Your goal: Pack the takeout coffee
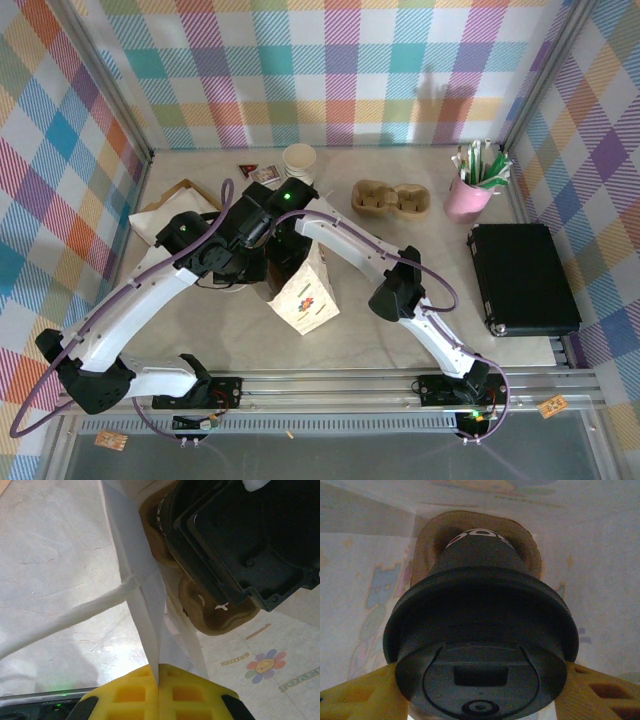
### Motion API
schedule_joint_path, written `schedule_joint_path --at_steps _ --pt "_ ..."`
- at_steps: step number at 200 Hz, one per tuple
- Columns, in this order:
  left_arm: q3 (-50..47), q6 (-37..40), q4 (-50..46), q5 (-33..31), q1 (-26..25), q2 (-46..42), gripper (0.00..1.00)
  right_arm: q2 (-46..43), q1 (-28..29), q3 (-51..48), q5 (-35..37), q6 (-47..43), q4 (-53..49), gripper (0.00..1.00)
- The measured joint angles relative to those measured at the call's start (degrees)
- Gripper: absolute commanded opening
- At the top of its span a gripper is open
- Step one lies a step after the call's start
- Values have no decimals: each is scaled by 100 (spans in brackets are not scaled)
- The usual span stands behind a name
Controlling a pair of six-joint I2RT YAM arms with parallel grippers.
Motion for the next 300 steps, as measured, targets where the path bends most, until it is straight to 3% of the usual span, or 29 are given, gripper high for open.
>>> schedule_joint_path --at_steps 111,137,226,248,300 --pt "0 -7 -24 -24 0 0 0 142 11 107 -190 111 188 67" --pt "0 -7 -24 -57 0 0 0 144 2 107 -216 173 262 64" --pt "0 0 2 -151 -2 22 0 144 -149 105 -426 981 619 66" --pt "0 24 31 -164 -15 22 0 144 -197 103 -498 1200 721 57" --pt "28 46 17 -210 -61 35 0 127 -225 105 -525 1250 645 53"
